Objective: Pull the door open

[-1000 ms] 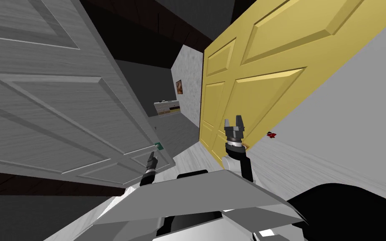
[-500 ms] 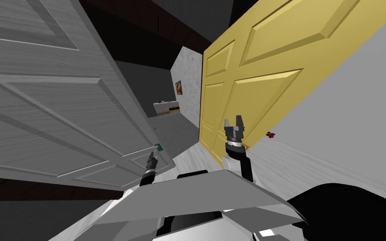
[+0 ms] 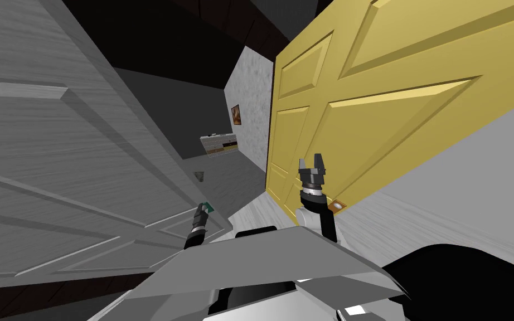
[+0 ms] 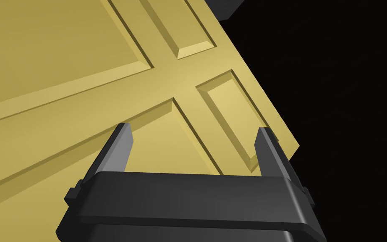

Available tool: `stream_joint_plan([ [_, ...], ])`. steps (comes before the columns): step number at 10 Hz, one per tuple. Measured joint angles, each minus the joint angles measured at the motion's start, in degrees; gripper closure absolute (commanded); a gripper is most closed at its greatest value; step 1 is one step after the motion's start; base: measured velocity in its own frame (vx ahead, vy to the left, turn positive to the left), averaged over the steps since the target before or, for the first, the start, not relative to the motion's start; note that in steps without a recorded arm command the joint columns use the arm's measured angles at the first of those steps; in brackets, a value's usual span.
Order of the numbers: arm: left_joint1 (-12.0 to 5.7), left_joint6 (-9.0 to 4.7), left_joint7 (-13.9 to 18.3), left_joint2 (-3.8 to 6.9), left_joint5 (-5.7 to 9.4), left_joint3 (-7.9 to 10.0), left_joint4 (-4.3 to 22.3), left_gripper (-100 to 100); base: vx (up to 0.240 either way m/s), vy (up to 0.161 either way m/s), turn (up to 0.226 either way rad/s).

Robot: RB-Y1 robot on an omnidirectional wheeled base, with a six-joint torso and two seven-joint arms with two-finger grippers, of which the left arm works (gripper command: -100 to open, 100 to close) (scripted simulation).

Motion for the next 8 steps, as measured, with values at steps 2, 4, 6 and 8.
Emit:
stream_joint_plan([
  [2,0.01,-0.05,0.01,-0.01,0.00,-0.01,-0.01,100,-0.023,-0.008,-0.008],
  [4,-0.08,0.07,-0.03,0.03,-0.01,0.00,0.00,100,-0.015,-0.001,-0.003],
  [6,0.01,0.13,-0.04,-0.04,-0.04,-0.06,0.08,100,-0.003,-0.001,0.001],
  [8,0.11,-0.01,0.35,0.28,-0.17,-0.35,-0.01,100,-0.139,0.035,-0.095],
])
